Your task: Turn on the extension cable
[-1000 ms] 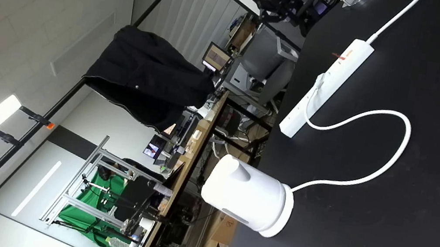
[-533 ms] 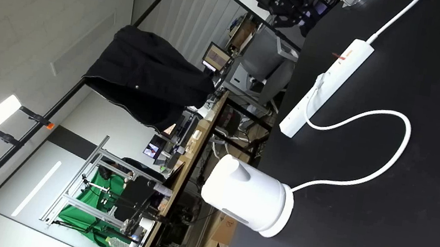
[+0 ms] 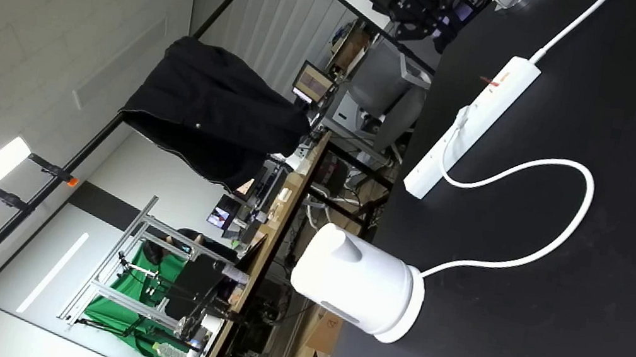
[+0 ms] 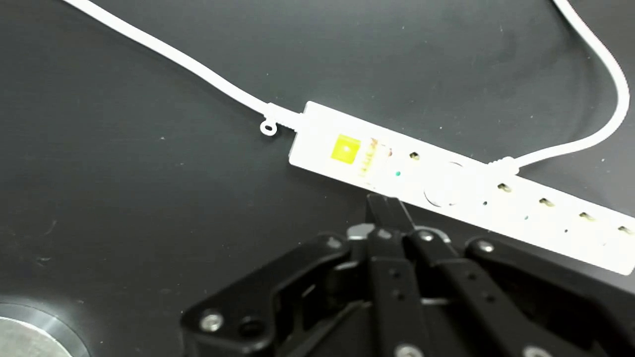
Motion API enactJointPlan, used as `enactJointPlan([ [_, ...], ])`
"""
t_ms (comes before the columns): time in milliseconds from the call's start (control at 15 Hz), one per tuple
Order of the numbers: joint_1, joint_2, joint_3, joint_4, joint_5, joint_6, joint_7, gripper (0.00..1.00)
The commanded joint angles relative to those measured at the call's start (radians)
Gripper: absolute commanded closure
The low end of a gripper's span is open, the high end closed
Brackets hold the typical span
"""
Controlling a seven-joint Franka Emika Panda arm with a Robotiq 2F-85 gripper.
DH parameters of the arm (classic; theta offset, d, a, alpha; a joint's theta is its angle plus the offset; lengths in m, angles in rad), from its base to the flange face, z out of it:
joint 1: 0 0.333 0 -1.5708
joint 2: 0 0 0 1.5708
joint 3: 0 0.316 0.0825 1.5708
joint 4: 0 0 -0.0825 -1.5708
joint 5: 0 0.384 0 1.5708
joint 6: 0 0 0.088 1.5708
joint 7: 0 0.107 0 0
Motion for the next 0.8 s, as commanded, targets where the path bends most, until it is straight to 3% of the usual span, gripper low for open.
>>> enactJointPlan([
  [0,0.006,0.036,0.007,-0.009,-0.004,0.044,0.007,1.00],
  [733,0.027,0.167,0.012,0.014,-0.008,0.180,0.012,1.00],
])
